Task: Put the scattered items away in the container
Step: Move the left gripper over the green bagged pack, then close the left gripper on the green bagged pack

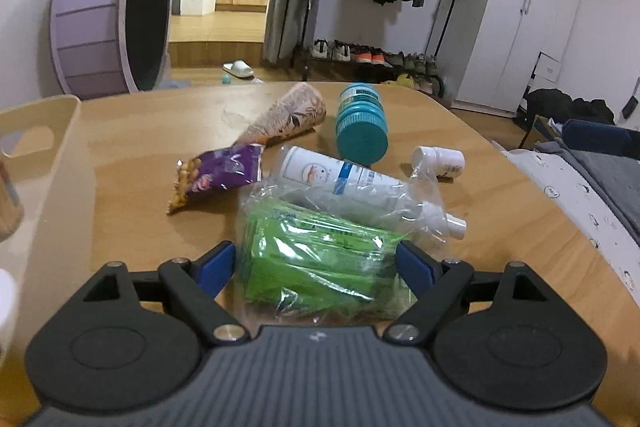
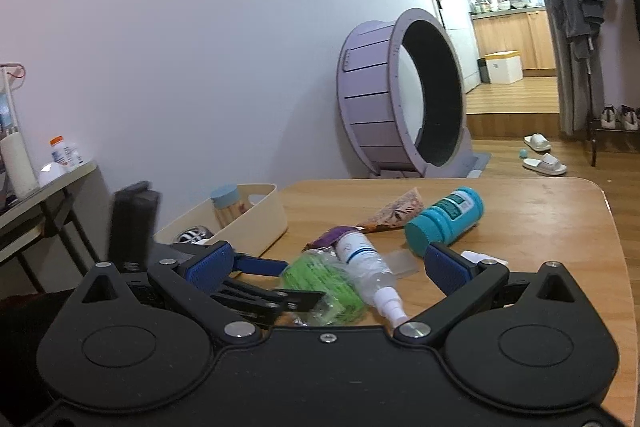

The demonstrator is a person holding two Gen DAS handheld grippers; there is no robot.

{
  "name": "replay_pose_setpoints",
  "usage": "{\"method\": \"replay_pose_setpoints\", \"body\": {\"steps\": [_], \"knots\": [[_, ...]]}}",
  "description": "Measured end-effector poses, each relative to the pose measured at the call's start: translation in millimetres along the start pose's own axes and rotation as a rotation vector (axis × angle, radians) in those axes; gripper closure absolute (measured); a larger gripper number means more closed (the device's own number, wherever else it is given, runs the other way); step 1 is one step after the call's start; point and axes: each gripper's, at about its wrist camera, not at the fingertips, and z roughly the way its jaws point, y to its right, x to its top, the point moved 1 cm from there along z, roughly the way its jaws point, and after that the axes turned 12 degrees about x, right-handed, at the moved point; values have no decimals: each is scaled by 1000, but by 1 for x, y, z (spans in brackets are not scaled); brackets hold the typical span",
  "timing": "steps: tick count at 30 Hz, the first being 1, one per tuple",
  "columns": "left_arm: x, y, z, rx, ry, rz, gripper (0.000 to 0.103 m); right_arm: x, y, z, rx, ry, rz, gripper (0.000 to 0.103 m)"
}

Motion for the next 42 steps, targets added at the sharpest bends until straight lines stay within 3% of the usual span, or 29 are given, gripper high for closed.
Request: {"method": "replay_pose_setpoints", "body": {"steps": [5,11,16,22,27,30,32,36,39,42], "knots": [[0,0,2,-10,6,3,17,1,-2,0,32,-20,-8,0],[-4,4,-7,-13,34,42,31,1,-4,0,46,-34,-5,0],[-1,-2,-21,-26,63,3,65,1,-5,0,49,-37,-8,0],[-2,0,-40,-29,74,26,78,2,-6,0,53,-40,-8,0],[-15,5,-56,-19,5,56,78,3,-5,1,56,-42,-5,0],[-20,7,-70,-14,-14,78,73,2,-7,1,67,-53,-10,0],[-19,7,-79,4,-2,87,67,2,-9,1,74,-61,-18,0],[-9,3,-95,-20,101,145,51,2,-11,1,92,-73,-26,0],[-1,4,-90,-92,98,199,46,1,-12,0,106,-92,-35,0],[-5,13,-76,-110,74,282,44,1,-14,-2,124,-118,-51,0]]}}
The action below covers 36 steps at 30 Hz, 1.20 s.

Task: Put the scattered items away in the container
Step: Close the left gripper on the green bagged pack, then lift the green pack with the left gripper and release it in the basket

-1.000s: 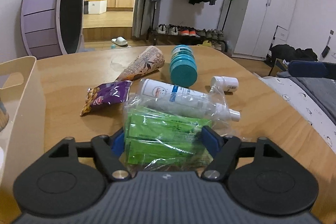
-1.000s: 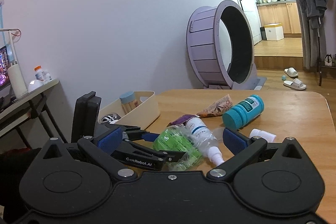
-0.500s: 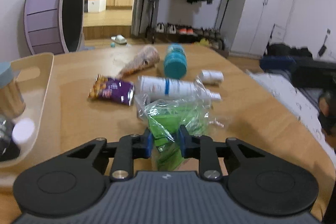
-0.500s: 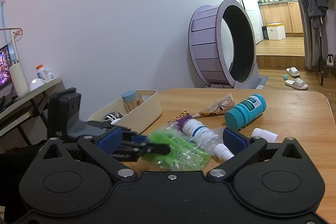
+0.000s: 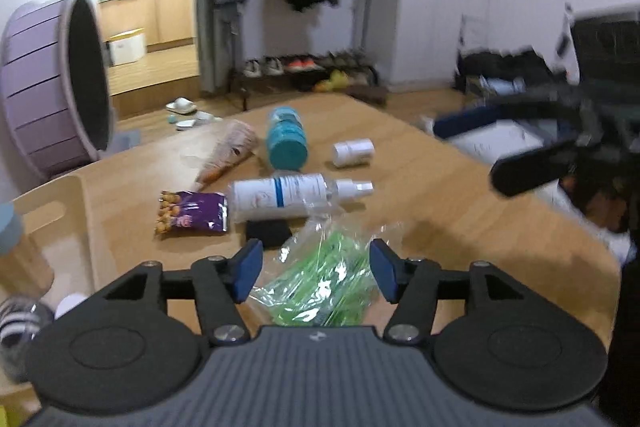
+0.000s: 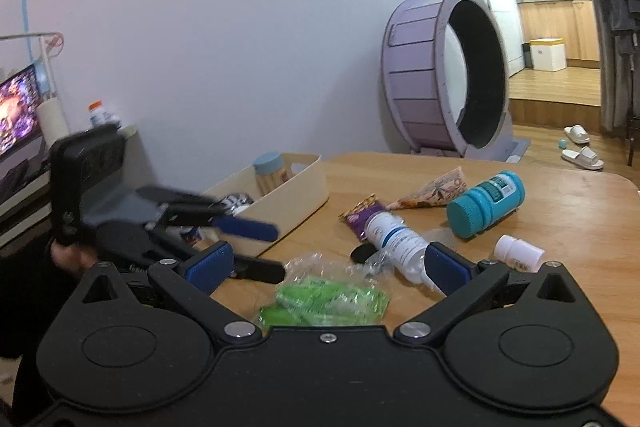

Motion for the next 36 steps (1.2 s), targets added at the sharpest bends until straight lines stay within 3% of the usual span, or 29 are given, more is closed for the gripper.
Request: {"method": "replay_pose_setpoints", "body": {"steps": [9,13,15,19,22,27,32,36], "knots": [[-26,12,35,-32,-102,121,36,-2,-3,6,7,-33,-9,0],[-32,15,34,-37,-98,79,34,-3,-4,5,9,-34,-11,0],[-33,15,32,-43,-92,63,41,-3,-3,6,8,-31,-10,0],[-32,16,29,-49,-86,50,70,-4,-4,7,8,-34,-11,0],[-31,9,26,-36,-76,-22,84,-3,-3,6,5,-33,-12,0],[-31,8,11,7,-26,-57,92,0,-3,0,9,0,-5,0],[-23,-4,-25,15,67,-124,94,4,1,-2,10,48,15,0],[-13,-24,-54,65,119,-178,94,7,4,-1,17,91,41,0]]}}
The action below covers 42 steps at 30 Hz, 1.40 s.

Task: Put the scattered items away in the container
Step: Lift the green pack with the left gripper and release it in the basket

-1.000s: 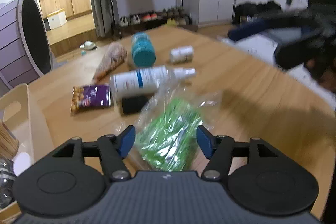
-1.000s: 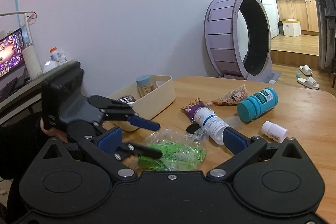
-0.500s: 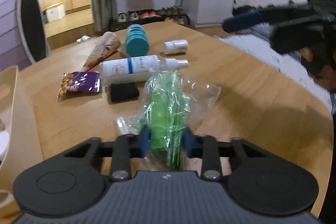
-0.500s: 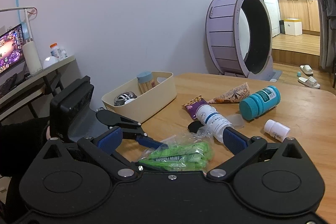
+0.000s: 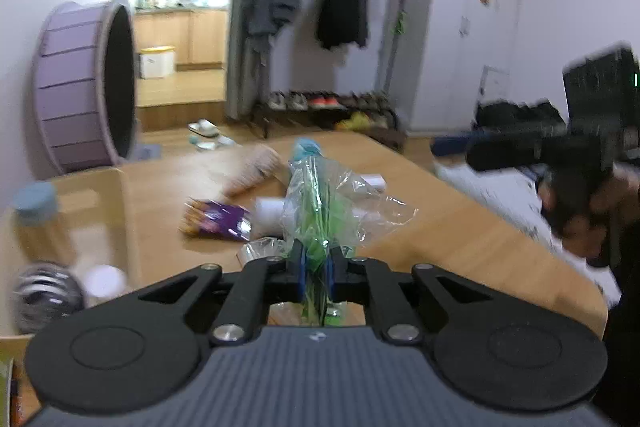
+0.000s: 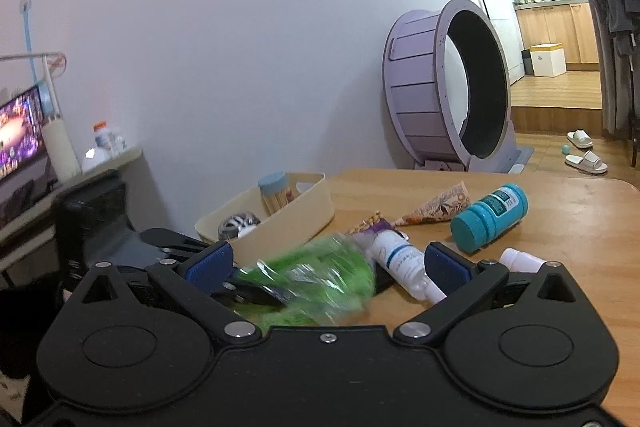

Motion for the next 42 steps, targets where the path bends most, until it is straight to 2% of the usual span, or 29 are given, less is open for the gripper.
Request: {"method": "replay_pose_setpoints", "body": {"steps": [7,10,16,19,21,23,25,27,30,32,35,40,42], "knots": [[31,-58,-19,210,53,-110,94,2,-1,15,-10,43,22,0],[38,-84,-8,301,38,-160,94,1,-5,27,2,25,7,0],[37,-111,36,386,-64,-245,93,-5,-9,45,26,-21,1,0],[32,-110,61,373,-127,-214,89,-7,-10,51,23,-38,-1,0],[30,-111,67,392,-143,-211,85,-7,-11,53,22,-42,1,0],[30,-113,65,384,-130,-234,80,-8,-11,54,21,-45,1,0],[30,-116,56,392,-108,-237,67,-7,-11,54,19,-45,1,0],[30,-119,44,405,-72,-229,66,-7,-10,54,14,-43,3,0],[32,-113,24,404,1,-206,66,-8,-8,51,8,-40,8,0],[33,-109,21,413,1,-164,73,-8,-7,49,4,-43,7,0],[32,-104,38,374,-68,-128,83,-9,-7,48,0,-48,7,0],[21,-107,85,375,-250,-122,85,-8,-9,48,6,-54,-1,0],[18,-111,89,393,-249,-128,85,-8,-9,47,7,-55,-7,0]]}}
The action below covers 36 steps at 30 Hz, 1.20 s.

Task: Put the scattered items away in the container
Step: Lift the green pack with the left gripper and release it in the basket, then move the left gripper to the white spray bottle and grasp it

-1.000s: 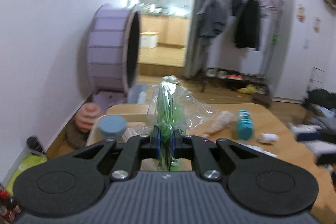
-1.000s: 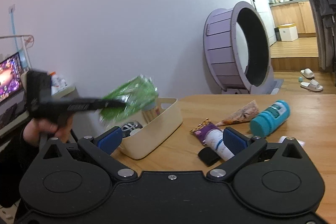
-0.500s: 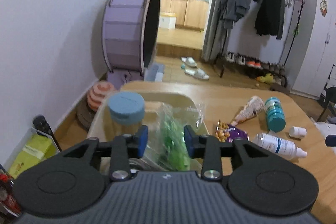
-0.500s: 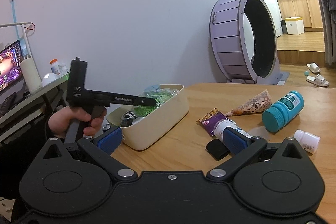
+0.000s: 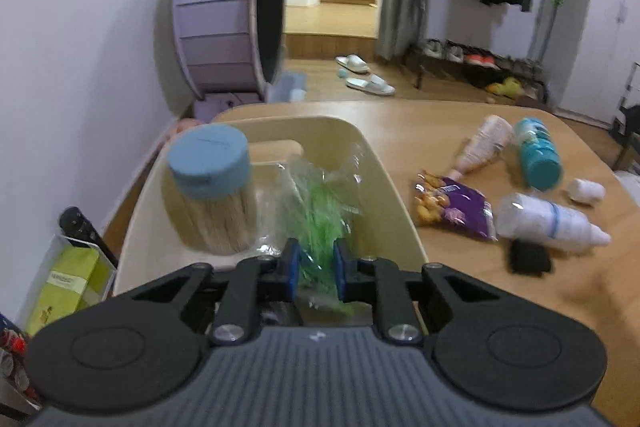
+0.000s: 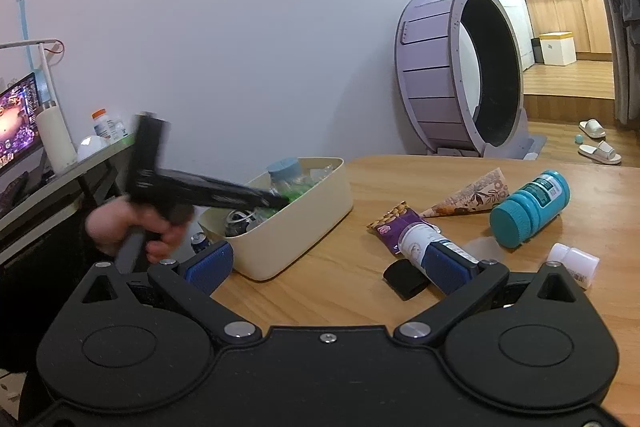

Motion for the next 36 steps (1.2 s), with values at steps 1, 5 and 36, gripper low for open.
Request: {"method": "replay_pose_setpoints", "body": {"steps": [1,5,36], "knots": [[1,-2,-1,-3,-5,-15,85,0,0,-1,1,1,-1,0],[0,-13,-22,5,46,-50,81,2,2,-6,-6,12,-1,0],[-31,208,-47,-422,334,910,47,-8,34,-92,-141,-34,-11,0]]}}
